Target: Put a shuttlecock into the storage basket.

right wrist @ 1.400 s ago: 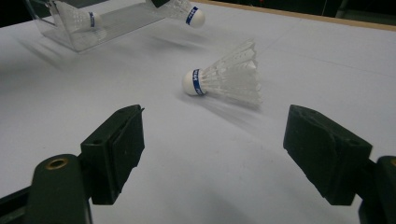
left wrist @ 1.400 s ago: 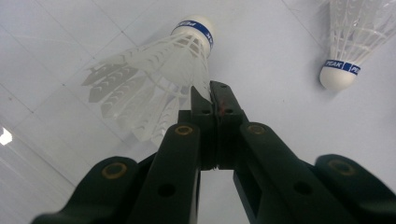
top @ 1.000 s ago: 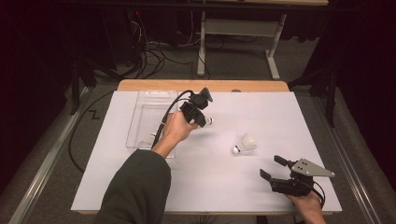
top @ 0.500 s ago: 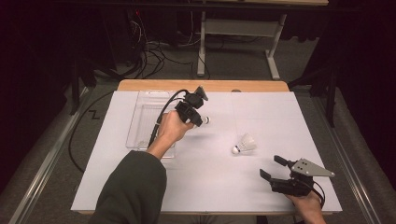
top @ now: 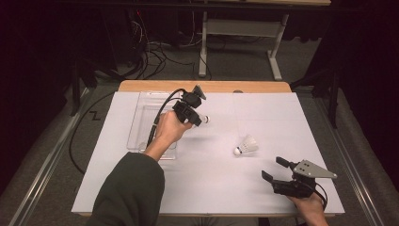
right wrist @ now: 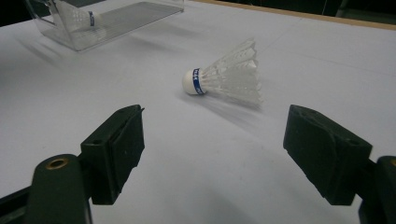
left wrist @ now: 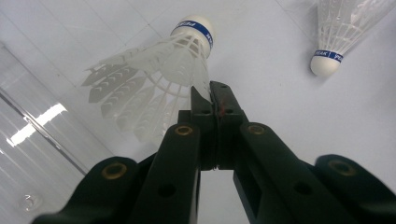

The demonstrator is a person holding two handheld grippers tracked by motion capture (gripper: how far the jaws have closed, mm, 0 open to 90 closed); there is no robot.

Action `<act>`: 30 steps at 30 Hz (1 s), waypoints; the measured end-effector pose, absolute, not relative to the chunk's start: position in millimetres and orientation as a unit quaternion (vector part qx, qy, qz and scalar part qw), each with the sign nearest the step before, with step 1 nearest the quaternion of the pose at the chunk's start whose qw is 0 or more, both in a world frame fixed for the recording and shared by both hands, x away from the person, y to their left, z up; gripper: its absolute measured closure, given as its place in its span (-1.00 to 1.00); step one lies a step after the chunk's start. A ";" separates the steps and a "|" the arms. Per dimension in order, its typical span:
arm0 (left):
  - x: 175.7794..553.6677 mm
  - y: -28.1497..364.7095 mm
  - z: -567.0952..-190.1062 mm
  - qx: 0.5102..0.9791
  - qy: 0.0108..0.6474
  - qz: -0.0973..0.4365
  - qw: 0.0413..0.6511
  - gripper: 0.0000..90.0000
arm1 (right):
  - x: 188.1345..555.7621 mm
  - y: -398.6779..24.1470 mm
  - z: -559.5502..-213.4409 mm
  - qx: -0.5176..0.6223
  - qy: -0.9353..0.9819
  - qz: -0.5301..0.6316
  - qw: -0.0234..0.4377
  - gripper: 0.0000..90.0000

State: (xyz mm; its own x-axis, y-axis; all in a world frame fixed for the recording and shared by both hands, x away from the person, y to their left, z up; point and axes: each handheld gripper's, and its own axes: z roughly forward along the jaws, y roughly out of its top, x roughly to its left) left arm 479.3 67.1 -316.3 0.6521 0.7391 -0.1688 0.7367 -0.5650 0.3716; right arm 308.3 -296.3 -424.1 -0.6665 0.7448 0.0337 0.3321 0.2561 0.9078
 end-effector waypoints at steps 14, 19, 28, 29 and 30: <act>475.7 80.0 -308.6 0.880 0.423 0.009 0.217 0.99 | 308.9 -296.0 -424.3 0.352 0.765 0.499 0.206 -0.54; 474.7 84.0 -306.8 0.878 0.425 0.011 0.220 0.99 | 309.0 -296.0 -424.3 0.353 0.764 0.499 0.206 -0.54; 472.4 93.2 -304.5 0.874 0.431 0.015 0.222 0.99 | 309.0 -295.9 -424.3 0.352 0.765 0.499 0.206 -0.54; 472.2 94.4 -304.3 0.874 0.432 0.017 0.223 0.99 | 308.9 -295.8 -424.3 0.353 0.765 0.498 0.206 -0.54; 471.9 95.6 -303.9 0.873 0.433 0.016 0.223 0.99 | 308.9 -295.7 -424.3 0.352 0.765 0.498 0.206 -0.54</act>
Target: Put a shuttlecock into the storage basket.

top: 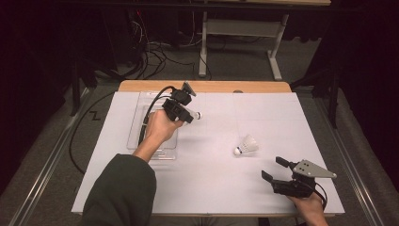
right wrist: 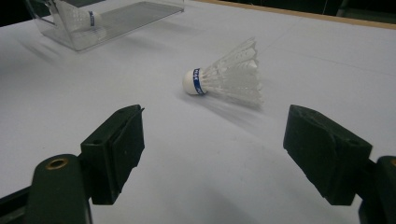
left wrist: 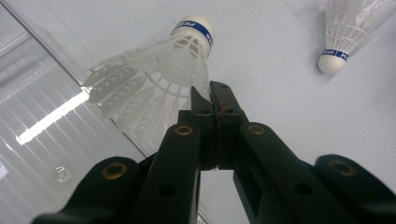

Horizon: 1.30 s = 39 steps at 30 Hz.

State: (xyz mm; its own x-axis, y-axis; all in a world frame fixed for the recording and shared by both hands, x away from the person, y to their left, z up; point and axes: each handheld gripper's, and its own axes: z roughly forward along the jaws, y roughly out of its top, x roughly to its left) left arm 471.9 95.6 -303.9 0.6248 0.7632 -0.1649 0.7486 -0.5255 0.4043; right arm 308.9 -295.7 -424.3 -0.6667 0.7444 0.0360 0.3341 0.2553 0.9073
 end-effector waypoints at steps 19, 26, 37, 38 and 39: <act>466.7 117.7 -299.0 0.863 0.449 0.028 0.229 0.99 | 309.3 -294.9 -424.4 0.354 0.765 0.497 0.205 -0.54; 464.3 125.8 -297.8 0.859 0.456 0.030 0.231 0.99 | 309.4 -294.8 -424.4 0.353 0.766 0.497 0.205 -0.54; 461.9 143.1 -299.1 0.850 0.471 0.036 0.234 0.99 | 309.7 -294.6 -424.5 0.353 0.766 0.497 0.204 -0.54; 461.6 144.6 -298.9 0.849 0.472 0.037 0.235 0.99 | 309.8 -294.6 -424.6 0.353 0.766 0.497 0.204 -0.54; 461.3 146.1 -298.8 0.848 0.473 0.039 0.236 0.99 | 309.9 -294.5 -424.6 0.353 0.766 0.497 0.204 -0.54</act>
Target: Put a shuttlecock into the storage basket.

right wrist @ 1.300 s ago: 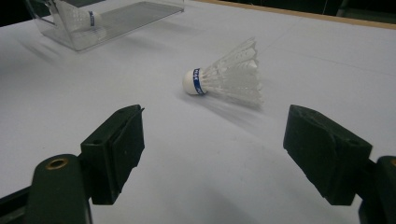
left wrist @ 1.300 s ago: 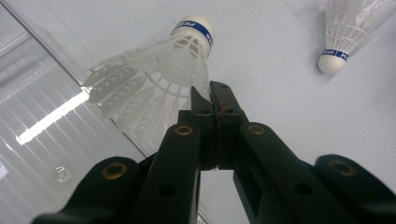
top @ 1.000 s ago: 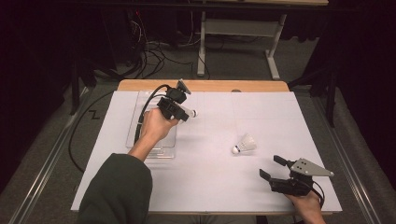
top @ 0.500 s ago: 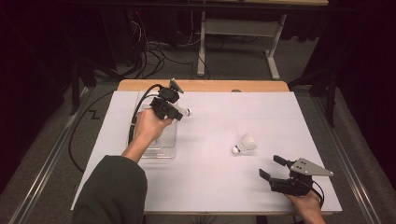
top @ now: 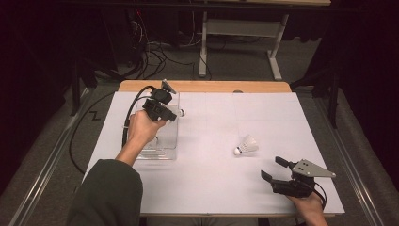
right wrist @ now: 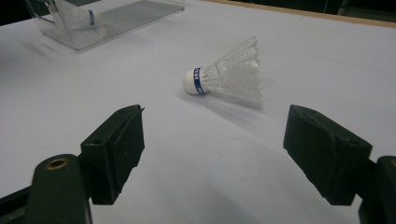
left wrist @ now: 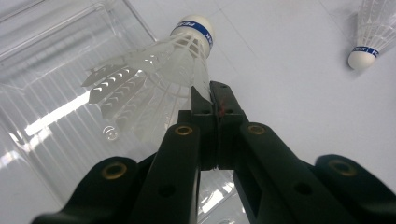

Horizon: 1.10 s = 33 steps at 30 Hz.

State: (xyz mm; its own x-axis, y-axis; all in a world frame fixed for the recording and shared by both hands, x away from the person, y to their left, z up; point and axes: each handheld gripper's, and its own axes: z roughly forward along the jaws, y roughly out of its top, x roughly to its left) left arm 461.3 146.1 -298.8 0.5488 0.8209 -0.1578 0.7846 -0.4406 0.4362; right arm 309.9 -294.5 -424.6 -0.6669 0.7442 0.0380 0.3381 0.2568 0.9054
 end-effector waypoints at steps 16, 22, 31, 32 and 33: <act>459.2 170.8 -302.0 0.833 0.500 0.048 0.232 0.99 | 310.2 -294.5 -424.8 0.353 0.766 0.496 0.205 -0.54; 459.8 177.0 -302.6 0.829 0.508 0.055 0.228 0.99 | 310.3 -294.5 -424.9 0.355 0.766 0.495 0.205 -0.54; 461.2 184.2 -310.6 0.823 0.519 0.055 0.222 0.99 | 310.3 -294.7 -424.9 0.355 0.766 0.495 0.204 -0.54; 461.4 185.1 -311.6 0.822 0.521 0.055 0.222 0.99 | 310.3 -294.7 -424.9 0.355 0.766 0.495 0.204 -0.54; 461.5 186.0 -312.6 0.821 0.523 0.055 0.222 0.99 | 310.3 -294.7 -424.9 0.355 0.766 0.495 0.204 -0.54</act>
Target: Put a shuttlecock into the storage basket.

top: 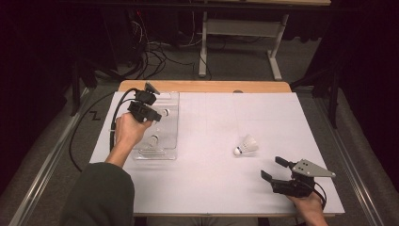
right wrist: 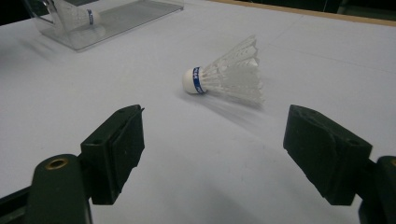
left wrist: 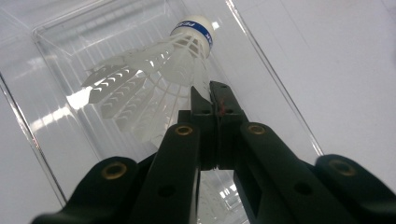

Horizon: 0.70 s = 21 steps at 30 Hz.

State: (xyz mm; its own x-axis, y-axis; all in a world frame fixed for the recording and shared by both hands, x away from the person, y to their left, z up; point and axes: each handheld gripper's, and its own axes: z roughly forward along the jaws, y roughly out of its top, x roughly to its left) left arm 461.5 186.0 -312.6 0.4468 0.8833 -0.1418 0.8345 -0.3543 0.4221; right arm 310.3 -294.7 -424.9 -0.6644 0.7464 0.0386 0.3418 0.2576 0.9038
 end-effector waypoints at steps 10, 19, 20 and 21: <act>463.3 192.6 -323.1 0.817 0.534 0.055 0.210 0.99 | 310.3 -294.3 -424.9 0.355 0.767 0.495 0.204 -0.54; 465.8 195.3 -333.1 0.814 0.542 0.049 0.203 0.98 | 310.2 -294.2 -424.9 0.355 0.767 0.494 0.204 -0.54; 466.1 195.5 -334.0 0.814 0.543 0.049 0.202 0.98 | 310.2 -294.2 -424.9 0.355 0.767 0.494 0.204 -0.54; 466.6 195.7 -335.0 0.814 0.543 0.048 0.200 0.98 | 310.2 -294.2 -424.9 0.355 0.767 0.494 0.204 -0.54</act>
